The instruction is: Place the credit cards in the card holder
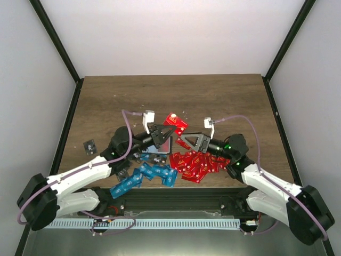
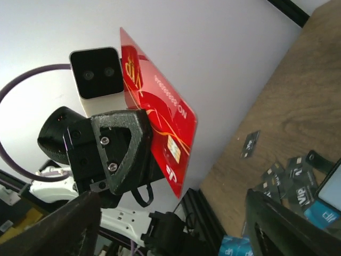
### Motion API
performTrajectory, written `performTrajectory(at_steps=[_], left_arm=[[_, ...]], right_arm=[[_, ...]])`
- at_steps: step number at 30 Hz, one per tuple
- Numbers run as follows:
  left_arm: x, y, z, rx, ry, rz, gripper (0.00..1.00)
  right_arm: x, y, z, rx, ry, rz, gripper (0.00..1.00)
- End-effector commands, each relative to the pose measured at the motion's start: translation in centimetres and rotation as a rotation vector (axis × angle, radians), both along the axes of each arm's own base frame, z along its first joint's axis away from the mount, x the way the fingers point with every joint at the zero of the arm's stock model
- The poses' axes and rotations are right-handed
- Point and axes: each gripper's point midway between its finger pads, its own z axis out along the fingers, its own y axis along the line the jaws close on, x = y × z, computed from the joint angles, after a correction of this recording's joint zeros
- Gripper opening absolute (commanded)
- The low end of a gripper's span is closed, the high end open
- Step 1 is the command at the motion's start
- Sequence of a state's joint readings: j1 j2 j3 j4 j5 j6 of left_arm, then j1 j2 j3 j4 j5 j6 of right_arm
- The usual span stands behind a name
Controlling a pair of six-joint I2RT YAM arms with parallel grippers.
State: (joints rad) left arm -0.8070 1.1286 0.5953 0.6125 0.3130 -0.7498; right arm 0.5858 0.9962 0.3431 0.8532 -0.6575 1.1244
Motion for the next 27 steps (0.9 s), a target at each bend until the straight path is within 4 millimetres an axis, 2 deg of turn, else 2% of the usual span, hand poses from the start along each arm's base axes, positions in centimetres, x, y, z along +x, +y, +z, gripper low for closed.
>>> performTrajectory(at_steps=[1, 3, 6, 9, 12, 17, 21, 27], left_arm=[[-0.8, 1.1, 0.4, 0.114, -0.050, -0.011, 0.04], [-1.3, 1.5, 0.1, 0.170, -0.061, -0.024, 0.04], [-2.4, 1.9, -0.4, 0.240, -0.063, -0.066, 0.04], [-3.7, 1.7, -0.9, 0.282, -0.057, -0.139, 0.04], [-5.3, 1.2, -0.9, 0.272, -0.057, -0.238, 0.04], [-6.6, 0.5, -1.3, 0.290, -0.049, -0.342, 0.04], [-6.5, 0.4, -1.6, 0.310, -0.047, -0.350, 0.04], [-6.4, 0.1, -1.8, 0.316, -0.043, -0.359, 0.05]], right_arm=[[-0.6, -0.3, -0.7, -0.175, -0.131, 0.000, 0.82], [-0.5, -1.0, -1.0, -0.250, -0.174, -0.028, 0.90], [-0.8, -1.3, -0.7, -0.335, -0.237, -0.019, 0.94], [-1.7, -0.9, 0.0, -0.377, -0.294, 0.057, 0.94], [-2.7, -0.2, 1.1, -0.385, -0.331, 0.153, 0.89], [-3.6, 0.1, 2.1, -0.371, -0.370, 0.223, 0.72], [-4.1, 0.3, 2.6, -0.355, -0.383, 0.255, 0.54], [-4.6, 0.6, 2.3, -0.336, -0.368, 0.308, 0.22]])
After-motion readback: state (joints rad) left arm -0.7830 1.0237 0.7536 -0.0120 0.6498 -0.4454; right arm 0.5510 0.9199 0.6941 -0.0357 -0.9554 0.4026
